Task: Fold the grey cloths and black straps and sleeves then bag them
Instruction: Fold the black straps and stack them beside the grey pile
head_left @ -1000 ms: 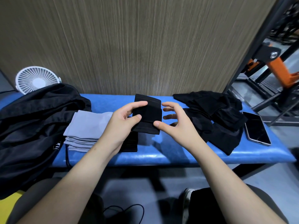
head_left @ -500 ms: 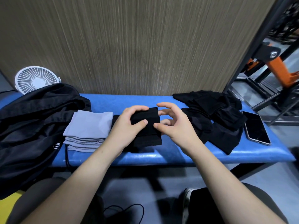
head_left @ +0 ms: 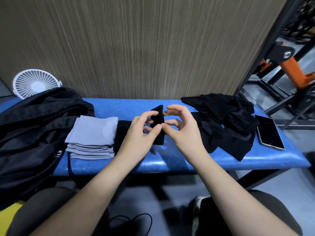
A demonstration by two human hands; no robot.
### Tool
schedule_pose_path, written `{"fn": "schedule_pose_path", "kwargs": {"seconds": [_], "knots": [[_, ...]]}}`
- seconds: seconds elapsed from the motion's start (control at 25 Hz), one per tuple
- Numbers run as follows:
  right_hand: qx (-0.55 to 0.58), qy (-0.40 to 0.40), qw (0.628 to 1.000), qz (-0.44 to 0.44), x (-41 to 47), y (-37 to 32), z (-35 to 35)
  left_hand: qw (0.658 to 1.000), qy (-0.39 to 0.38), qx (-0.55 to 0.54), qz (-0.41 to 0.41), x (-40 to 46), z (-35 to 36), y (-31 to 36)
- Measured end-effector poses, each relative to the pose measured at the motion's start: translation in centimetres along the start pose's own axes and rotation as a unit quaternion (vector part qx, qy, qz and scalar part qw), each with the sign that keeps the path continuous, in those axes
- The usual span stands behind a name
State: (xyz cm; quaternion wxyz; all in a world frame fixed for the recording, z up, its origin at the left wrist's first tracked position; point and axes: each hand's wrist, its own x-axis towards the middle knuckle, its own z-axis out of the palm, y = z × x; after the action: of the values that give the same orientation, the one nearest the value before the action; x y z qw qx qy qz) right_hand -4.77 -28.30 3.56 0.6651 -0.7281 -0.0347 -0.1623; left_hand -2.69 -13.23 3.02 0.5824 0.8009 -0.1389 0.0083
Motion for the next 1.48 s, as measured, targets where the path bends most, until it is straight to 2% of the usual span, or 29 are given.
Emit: {"fn": "schedule_pose_path", "kwargs": {"seconds": [0.08, 0.16, 0.32, 0.48, 0.56, 0.72, 0.84, 1.04, 1.2, 1.48], "knots": [[0.029, -0.011, 0.999, 0.011, -0.1, 0.0, 0.0, 0.996, -0.009, -0.081, -0.026, 0.0, -0.1, 0.1], [0.058, -0.017, 0.998, 0.019, -0.1, -0.1, 0.0, 0.991, 0.014, -0.126, -0.041, 0.1, -0.2, 0.1], [0.07, 0.002, 0.997, 0.033, 0.1, -0.3, -0.1, 0.989, 0.038, -0.14, -0.042, 0.1, -0.5, 0.1], [-0.021, 0.062, 0.996, 0.065, 0.4, 0.5, -0.6, 0.989, 0.037, -0.142, -0.023, 0.1, -1.0, 0.2], [-0.026, 0.069, 0.993, 0.088, 0.5, 0.7, -0.7, 0.989, 0.037, -0.144, -0.016, 0.1, -1.3, 0.3], [0.047, 0.031, 0.987, 0.15, 0.5, 0.5, -0.4, 0.983, 0.026, -0.178, -0.028, 0.2, -1.8, 0.1], [0.083, -0.001, 0.983, 0.166, 0.4, 0.4, 0.0, 0.983, 0.022, -0.178, -0.04, 0.5, -2.5, -0.3], [0.119, -0.018, 0.982, 0.142, 0.8, 0.2, 1.3, 0.991, 0.045, -0.124, -0.034, 0.7, -4.3, -0.6], [0.097, -0.013, 0.986, 0.134, 1.2, 0.5, 2.9, 0.995, 0.089, 0.001, -0.038, 0.8, -6.0, -1.2], [-0.044, -0.015, 0.991, 0.125, 2.3, 2.5, 5.9, 0.985, 0.093, 0.148, 0.001, 1.1, -7.8, -2.8]]}}
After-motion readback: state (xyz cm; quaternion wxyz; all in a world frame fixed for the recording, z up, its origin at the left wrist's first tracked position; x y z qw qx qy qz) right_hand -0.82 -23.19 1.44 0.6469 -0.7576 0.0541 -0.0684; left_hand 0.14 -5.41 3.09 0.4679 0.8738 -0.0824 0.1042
